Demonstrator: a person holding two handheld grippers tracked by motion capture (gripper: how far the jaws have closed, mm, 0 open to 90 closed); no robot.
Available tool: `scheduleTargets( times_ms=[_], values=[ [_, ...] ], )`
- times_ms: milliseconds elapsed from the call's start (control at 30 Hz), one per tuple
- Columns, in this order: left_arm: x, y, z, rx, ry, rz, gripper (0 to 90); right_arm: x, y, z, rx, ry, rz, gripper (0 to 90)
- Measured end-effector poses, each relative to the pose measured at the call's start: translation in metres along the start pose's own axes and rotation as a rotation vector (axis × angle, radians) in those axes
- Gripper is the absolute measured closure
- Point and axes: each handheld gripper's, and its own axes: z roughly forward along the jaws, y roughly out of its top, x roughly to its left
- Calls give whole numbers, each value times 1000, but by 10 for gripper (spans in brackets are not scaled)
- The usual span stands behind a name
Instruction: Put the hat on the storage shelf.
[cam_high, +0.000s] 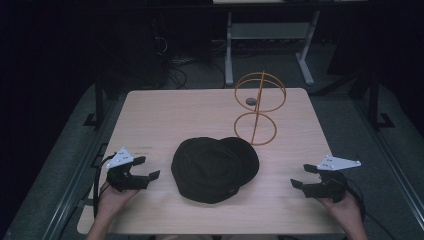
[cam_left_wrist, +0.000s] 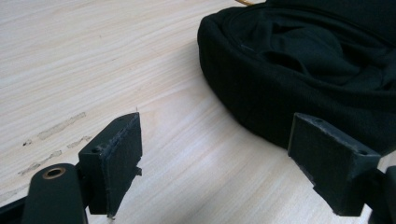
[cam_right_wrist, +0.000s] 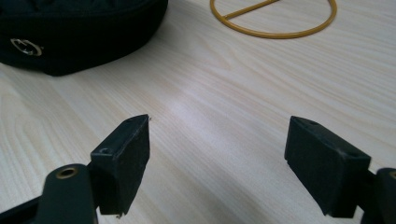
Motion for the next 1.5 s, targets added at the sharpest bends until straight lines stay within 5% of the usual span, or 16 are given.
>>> scheduleTargets(
  times_ms=[333, 667, 1000, 1500],
  values=[
    [-1, -2, 2, 15, -8, 4, 174, -5, 0, 2, 6, -10, 27, 198],
    [-1, -2, 0, 1, -28, -18, 173, 6, 7, 0, -16, -31, -1, 190],
    [-2, -2, 1, 1, -27, -14, 173, 27, 22, 5, -29, 15, -52, 170],
    [-2, -2, 3, 10, -35, -13, 174, 41, 32, 15, -22, 75, -67, 158]
  ],
)
